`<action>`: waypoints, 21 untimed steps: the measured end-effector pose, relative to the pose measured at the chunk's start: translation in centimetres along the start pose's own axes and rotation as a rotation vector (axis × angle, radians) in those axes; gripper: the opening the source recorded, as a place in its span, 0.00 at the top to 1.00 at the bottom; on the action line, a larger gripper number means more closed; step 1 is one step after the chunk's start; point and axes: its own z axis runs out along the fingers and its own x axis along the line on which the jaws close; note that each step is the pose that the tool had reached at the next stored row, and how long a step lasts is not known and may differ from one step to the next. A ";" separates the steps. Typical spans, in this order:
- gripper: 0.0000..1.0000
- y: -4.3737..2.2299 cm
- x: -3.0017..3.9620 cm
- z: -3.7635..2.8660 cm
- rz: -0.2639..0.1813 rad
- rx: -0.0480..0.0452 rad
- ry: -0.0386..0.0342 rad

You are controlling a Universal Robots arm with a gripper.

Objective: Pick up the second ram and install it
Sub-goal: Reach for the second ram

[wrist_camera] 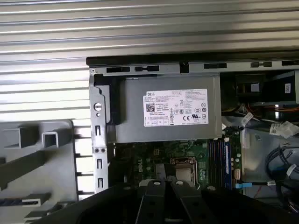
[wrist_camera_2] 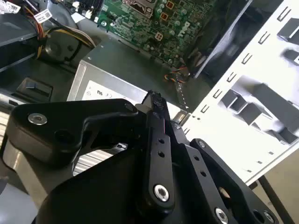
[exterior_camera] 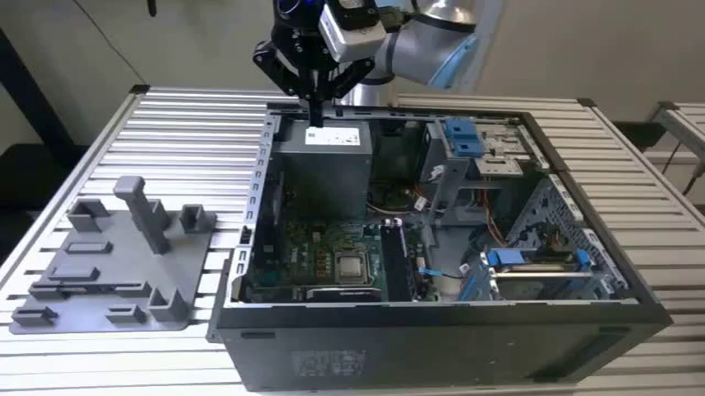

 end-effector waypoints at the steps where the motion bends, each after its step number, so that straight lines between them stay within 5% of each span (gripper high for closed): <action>1: 0.89 0.00 0.00 0.00 0.000 0.0000 0.0000; 13: 0.89 0.00 0.00 0.00 0.000 0.0000 0.0000; 21: 0.89 -0.08 1.07 -0.02 0.000 0.0000 0.0000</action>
